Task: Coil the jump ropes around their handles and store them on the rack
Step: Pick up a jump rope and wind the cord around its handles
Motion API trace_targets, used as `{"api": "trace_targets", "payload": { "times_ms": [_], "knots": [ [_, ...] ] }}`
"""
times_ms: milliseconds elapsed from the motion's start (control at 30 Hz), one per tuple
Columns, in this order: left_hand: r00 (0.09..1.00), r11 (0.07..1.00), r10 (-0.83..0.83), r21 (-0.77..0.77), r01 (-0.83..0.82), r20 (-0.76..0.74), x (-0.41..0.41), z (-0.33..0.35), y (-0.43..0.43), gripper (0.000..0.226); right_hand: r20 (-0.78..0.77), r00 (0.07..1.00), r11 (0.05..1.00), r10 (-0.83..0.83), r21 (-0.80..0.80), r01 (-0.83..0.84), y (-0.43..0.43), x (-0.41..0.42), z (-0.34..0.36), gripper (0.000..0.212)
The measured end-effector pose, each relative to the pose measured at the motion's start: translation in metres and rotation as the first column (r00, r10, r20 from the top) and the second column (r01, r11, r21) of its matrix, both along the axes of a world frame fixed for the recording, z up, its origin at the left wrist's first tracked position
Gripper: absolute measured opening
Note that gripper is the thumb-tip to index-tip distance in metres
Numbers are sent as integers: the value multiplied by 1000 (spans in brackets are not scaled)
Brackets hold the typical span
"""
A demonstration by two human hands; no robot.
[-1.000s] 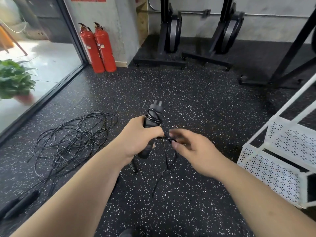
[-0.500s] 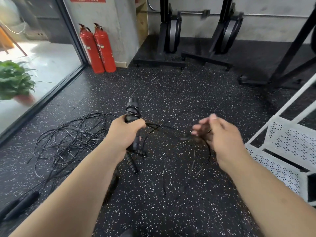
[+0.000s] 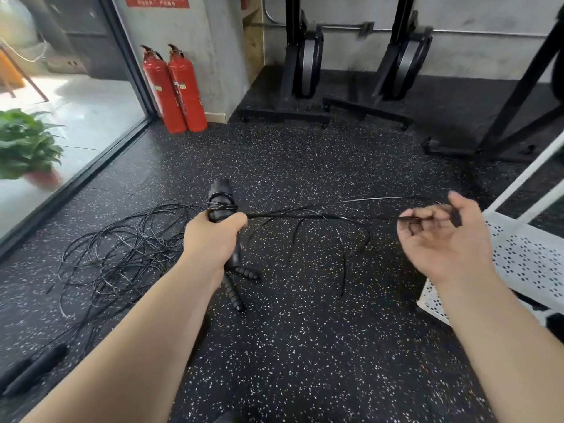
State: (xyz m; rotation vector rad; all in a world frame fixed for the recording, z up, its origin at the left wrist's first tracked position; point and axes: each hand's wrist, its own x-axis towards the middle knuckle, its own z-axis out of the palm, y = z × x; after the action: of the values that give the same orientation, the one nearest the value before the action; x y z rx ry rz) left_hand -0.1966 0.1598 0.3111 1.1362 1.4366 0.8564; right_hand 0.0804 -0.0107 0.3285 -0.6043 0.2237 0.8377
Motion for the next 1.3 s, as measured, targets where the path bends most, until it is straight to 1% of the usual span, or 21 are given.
{"api": "trace_targets", "payload": {
  "times_ms": [67, 167, 267, 367, 433, 533, 600, 700, 767, 800, 833, 867, 900, 933, 967, 1000, 1033, 1100, 1200, 1233, 1300],
  "knots": [
    [999, 999, 48, -17, -48, 22, -6, 0, 6, 21, -18, 1000, 1000, -4, 20, 4, -5, 14, -1, 19],
    [990, 991, 120, -67, -115, 75, -16, -1, 13, 19, -20, 998, 998, -60, -35, 59, -14, 33, -7, 11],
    [981, 983, 172, -77, -166, 84, -18, -1, 13, 21, -34, 991, 987, -133, -95, 130, -20, 46, -13, 16],
    [961, 965, 255, -86, -247, 102, -24, 0, 16, 27, -67, 977, 971, -203, -140, 192, -30, 61, -18, 34],
    [956, 962, 270, -72, -263, 116, -27, 2, 18, 25, -100, 970, 966, -222, -161, 205, -34, 70, -24, 34],
    [959, 964, 266, -2, -267, 100, -27, 2, 18, 23, -81, 981, 959, -177, -239, 153, -31, 71, -34, 30],
    [953, 959, 281, 5, -284, 111, -30, 3, 21, 23, -42, 994, 953, -105, -291, 89, -27, 67, -34, 38],
    [937, 945, 325, 3, -328, 129, -35, 6, 23, 20, -79, 980, 969, -181, -182, 164, -26, 66, -27, 41],
    [929, 935, 345, 35, -352, 138, -34, 6, 22, 20, -159, 957, 971, -241, -47, 236, -30, 67, -24, 36],
    [925, 931, 352, 44, -361, 146, -34, 6, 21, 20, -171, 960, 975, -223, -37, 220, -30, 68, -25, 33],
    [921, 929, 358, 39, -368, 157, -35, 6, 21, 21, -143, 977, 984, -160, -96, 147, -30, 69, -24, 32],
    [919, 929, 361, 25, -370, 159, -37, 7, 22, 23, -58, 997, 973, -49, -228, 35, -28, 70, -25, 33],
    [922, 932, 357, 9, -362, 153, -40, 7, 24, 24, 57, 993, 914, 99, -401, -68, -26, 69, -25, 35],
    [930, 939, 341, 1, -345, 139, -43, 7, 26, 23, 186, 948, 806, 259, -583, -106, -25, 66, -26, 34],
    [942, 949, 311, 3, -314, 125, -45, 7, 28, 23, 302, 855, 674, 422, -735, -73, -23, 59, -25, 31],
    [958, 964, 265, 11, -267, 114, -46, 6, 28, 23, 383, 730, 544, 566, -839, 17, -21, 50, -25, 28],
    [972, 977, 207, 19, -210, 108, -45, 6, 26, 24, 425, 607, 453, 671, -884, 117, -19, 40, -25, 25],
    [991, 995, 92, 29, -95, 99, -38, 7, 21, 26, 433, 422, 375, 797, -901, 217, -11, 21, -25, 23],
    [992, 998, -66, 22, 64, 112, -23, 10, 10, 26, 346, 145, 287, 927, -902, 322, 6, -2, -30, 20],
    [986, 993, -122, 22, 120, 111, -18, 11, 7, 27, 308, 60, 261, 950, -883, 389, 11, -9, -32, 24],
    [968, 973, -230, 28, 228, 105, -11, 12, 1, 26, 220, -69, 221, 973, -805, 550, 19, -25, -36, 51]
  ]
}}
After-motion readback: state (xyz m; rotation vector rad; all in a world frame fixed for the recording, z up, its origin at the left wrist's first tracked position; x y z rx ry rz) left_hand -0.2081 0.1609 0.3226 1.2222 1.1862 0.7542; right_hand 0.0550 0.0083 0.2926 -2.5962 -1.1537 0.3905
